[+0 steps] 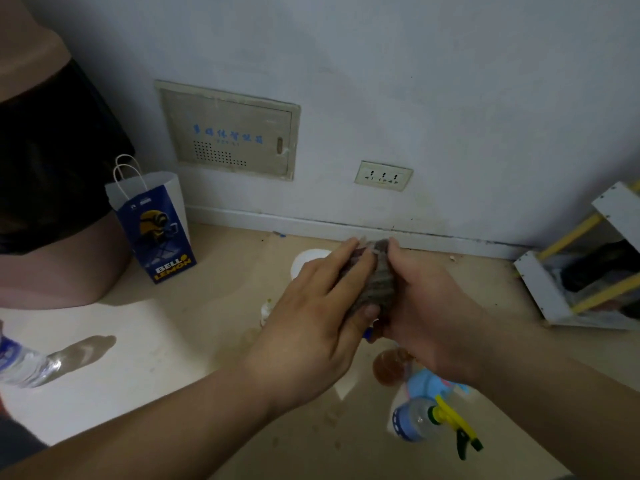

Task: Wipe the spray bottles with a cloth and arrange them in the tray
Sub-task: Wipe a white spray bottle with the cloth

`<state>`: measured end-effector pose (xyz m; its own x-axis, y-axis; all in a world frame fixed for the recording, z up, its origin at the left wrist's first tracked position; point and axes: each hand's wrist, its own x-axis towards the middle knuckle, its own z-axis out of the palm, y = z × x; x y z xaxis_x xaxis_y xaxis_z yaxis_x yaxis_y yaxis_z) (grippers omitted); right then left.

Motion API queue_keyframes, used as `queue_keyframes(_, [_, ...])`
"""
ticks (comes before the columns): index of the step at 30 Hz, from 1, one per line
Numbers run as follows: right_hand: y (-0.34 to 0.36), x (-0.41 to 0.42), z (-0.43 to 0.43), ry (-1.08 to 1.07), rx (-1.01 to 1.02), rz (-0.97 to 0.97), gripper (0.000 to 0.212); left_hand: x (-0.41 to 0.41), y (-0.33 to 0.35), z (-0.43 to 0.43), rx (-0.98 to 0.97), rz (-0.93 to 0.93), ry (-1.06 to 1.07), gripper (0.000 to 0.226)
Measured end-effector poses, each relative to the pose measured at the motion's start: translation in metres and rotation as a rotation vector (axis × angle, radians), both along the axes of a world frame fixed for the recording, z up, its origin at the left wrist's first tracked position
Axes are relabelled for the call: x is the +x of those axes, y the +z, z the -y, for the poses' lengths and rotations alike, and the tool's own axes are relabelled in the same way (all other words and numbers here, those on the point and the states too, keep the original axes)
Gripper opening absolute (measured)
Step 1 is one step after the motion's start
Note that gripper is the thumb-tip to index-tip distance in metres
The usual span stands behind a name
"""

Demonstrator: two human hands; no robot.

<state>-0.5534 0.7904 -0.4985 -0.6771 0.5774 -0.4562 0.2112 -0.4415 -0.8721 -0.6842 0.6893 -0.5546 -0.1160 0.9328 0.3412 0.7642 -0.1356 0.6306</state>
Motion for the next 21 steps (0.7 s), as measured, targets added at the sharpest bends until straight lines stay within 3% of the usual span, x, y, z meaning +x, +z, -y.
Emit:
queue_keyframes(2, [-0.003, -0.001, 0.004, -0.03, -0.031, 0.014, 0.063, -0.002, -0.006, -0.001, 0.017, -0.025, -0.035, 0.06])
queue_keyframes(8, [-0.011, -0.004, 0.008, -0.056, -0.135, 0.003, 0.06, 0.006, -0.015, -0.004, -0.02, 0.264, -0.012, 0.057])
queue_keyframes(17, [-0.009, -0.006, 0.004, -0.195, -0.058, 0.122, 0.058, -0.012, -0.013, -0.022, 0.053, -0.004, 0.199, 0.048])
queue_keyframes(21, [-0.003, 0.005, 0.001, -0.189, -0.032, 0.159, 0.053, -0.04, -0.02, -0.034, -0.088, 0.24, 0.445, 0.027])
